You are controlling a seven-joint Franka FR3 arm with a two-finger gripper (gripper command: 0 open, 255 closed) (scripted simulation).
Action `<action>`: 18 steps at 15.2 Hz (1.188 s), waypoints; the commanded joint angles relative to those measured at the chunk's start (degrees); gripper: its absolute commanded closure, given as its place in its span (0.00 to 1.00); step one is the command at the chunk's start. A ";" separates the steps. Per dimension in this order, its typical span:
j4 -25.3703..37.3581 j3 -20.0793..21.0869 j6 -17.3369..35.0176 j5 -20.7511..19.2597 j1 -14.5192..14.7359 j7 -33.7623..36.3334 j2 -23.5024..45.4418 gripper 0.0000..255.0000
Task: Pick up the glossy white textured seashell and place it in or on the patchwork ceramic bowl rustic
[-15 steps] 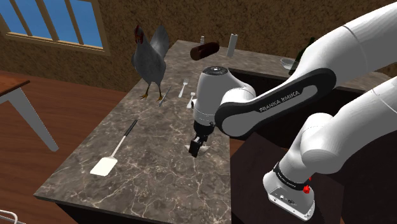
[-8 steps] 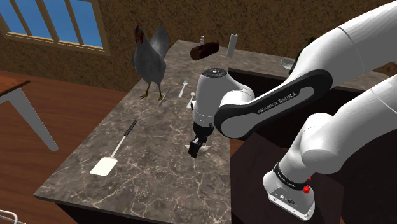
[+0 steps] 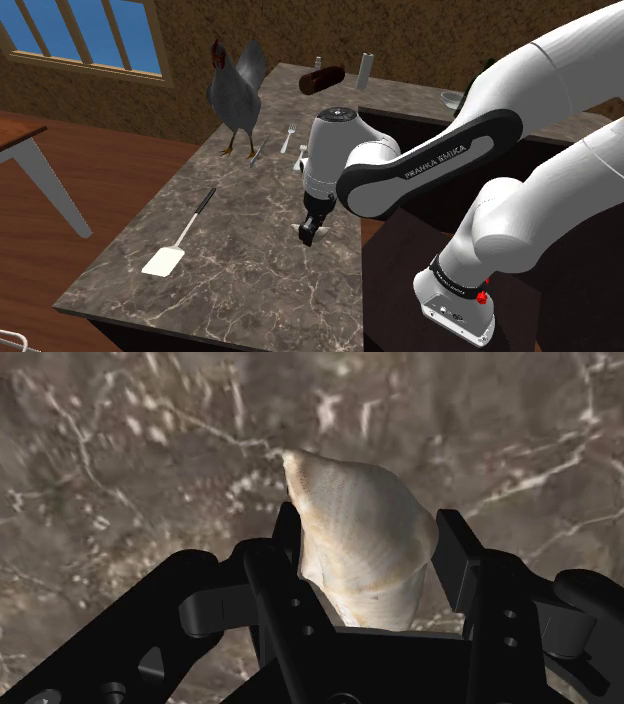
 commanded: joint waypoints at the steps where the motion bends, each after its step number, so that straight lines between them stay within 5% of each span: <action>1: 0.00 0.00 0.00 0.00 0.00 0.00 0.00 1.00; 18: 6.00 -2.77 -14.27 0.40 0.71 -0.95 -8.42 1.00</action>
